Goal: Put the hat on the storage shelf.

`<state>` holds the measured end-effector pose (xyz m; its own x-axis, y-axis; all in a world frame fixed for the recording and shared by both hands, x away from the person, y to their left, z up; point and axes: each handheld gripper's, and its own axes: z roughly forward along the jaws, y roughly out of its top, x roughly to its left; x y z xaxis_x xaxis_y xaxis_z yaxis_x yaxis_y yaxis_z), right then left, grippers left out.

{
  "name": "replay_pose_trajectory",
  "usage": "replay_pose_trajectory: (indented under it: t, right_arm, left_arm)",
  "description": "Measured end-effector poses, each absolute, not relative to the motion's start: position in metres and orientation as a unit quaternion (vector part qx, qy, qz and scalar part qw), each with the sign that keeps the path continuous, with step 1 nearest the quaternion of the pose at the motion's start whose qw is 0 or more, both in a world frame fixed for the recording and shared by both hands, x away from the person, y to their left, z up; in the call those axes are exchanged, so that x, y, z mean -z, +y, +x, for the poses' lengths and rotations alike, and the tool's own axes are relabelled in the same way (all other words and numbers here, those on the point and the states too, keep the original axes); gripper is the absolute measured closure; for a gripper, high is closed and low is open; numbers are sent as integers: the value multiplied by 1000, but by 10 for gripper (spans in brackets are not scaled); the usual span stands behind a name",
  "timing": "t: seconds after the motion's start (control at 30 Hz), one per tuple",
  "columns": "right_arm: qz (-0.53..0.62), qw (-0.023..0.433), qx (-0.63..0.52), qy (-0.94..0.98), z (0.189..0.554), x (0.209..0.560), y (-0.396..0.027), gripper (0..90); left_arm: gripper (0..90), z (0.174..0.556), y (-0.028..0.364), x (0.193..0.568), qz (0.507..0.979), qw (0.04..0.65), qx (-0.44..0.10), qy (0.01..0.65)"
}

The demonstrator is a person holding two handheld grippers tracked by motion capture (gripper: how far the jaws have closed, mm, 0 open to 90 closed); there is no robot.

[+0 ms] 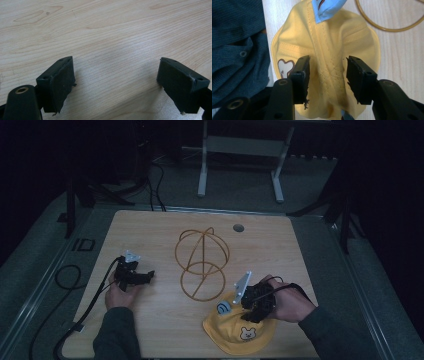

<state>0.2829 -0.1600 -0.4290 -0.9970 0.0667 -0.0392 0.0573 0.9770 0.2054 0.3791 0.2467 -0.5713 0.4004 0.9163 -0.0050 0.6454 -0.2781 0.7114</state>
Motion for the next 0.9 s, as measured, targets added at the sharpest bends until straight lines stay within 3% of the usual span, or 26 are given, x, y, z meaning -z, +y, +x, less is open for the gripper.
replay_pose_trajectory:
  t: [0.17,0.53,0.9]
  right_arm:
    - [32,18,-94,995,286,433,-157,549]
    - [23,3,-81,996,289,433,-153,715]
    - [25,11,-91,996,289,417,-158,727]
  left_arm:
    - [145,379,247,571,772,323,-209,506]
    - [145,379,247,571,772,324,-209,506]
    - [145,379,247,571,772,323,-209,506]
